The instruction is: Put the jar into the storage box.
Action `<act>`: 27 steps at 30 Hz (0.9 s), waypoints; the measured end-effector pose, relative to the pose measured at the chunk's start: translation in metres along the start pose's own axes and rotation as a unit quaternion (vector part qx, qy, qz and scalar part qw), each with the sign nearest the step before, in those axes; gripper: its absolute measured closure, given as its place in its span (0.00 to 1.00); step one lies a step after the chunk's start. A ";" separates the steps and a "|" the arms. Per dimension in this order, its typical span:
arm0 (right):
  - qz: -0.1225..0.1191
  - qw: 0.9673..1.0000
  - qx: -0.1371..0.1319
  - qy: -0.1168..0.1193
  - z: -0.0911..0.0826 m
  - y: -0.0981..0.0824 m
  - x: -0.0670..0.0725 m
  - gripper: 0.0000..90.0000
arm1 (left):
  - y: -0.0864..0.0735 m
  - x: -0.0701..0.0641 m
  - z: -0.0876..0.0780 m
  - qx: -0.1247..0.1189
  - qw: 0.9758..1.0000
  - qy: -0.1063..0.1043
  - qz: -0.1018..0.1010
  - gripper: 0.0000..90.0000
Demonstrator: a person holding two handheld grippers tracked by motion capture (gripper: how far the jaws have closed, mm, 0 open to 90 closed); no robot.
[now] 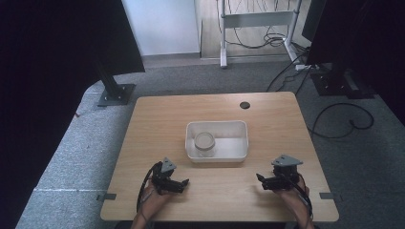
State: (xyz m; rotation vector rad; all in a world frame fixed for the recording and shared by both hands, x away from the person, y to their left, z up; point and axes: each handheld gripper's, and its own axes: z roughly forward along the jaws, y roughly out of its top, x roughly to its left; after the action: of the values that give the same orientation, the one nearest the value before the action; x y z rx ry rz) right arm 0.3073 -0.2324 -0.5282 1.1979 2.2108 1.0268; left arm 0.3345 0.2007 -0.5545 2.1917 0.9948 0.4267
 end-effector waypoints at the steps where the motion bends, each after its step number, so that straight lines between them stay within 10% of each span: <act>1: 0.000 1.000 0.000 0.000 0.000 0.000 0.000 0.03 | 0.000 0.000 0.000 0.000 1.000 0.000 0.000 0.00; 27: 0.027 0.999 0.042 -0.010 -0.008 -0.041 -0.005 0.03 | 0.000 0.000 0.000 0.001 1.000 0.001 0.001 0.00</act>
State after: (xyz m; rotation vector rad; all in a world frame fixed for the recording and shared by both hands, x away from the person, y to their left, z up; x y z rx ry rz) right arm 0.2830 -0.2547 -0.5548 1.3053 2.2360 0.9471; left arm 0.3344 0.2008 -0.5543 2.1952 0.9952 0.4282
